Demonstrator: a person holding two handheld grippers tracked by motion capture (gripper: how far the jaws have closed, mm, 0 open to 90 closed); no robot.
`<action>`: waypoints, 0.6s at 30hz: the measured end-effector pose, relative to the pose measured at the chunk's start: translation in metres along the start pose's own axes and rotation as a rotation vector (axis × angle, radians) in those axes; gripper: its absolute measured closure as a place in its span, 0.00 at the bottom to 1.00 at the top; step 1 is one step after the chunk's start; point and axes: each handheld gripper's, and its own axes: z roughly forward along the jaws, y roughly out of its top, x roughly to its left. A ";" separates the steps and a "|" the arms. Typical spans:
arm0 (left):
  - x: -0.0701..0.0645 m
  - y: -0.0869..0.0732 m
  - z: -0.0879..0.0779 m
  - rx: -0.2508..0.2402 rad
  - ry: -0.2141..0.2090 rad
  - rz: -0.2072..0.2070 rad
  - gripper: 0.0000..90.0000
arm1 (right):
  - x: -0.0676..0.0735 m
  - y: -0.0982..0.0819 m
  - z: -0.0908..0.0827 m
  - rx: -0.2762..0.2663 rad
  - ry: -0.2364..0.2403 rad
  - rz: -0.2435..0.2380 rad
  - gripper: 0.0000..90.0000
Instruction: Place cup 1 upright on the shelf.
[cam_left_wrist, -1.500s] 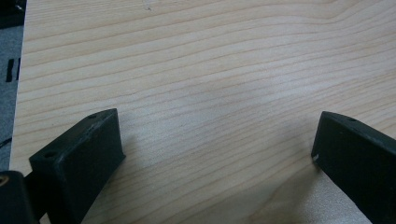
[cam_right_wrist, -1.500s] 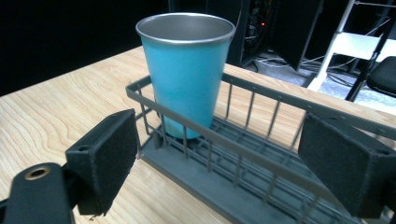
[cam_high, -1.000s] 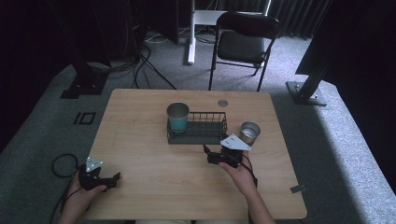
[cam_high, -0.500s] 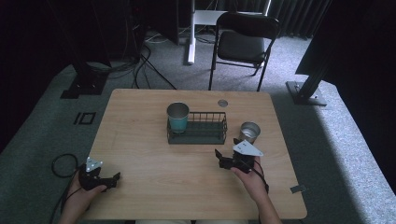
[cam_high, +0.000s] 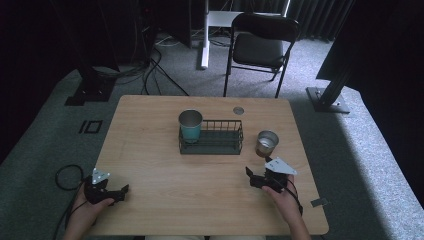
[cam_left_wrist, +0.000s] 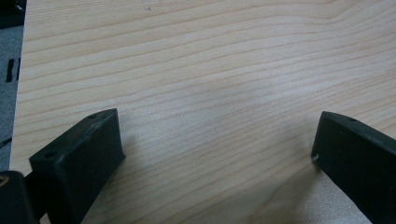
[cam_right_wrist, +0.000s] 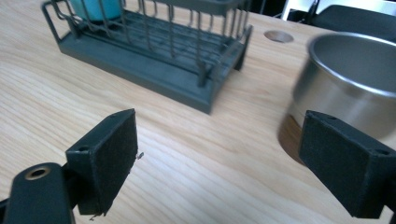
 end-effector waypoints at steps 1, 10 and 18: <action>0.000 0.000 0.000 0.000 0.000 0.000 0.03 | -0.002 -0.002 -0.002 0.003 -0.008 0.004 0.13; 0.000 0.000 0.000 0.000 0.000 0.000 0.03 | -0.028 -0.018 -0.020 0.029 -0.076 0.041 0.13; 0.000 0.000 0.000 0.000 0.000 0.000 0.03 | -0.047 -0.028 -0.032 0.080 -0.085 0.046 0.13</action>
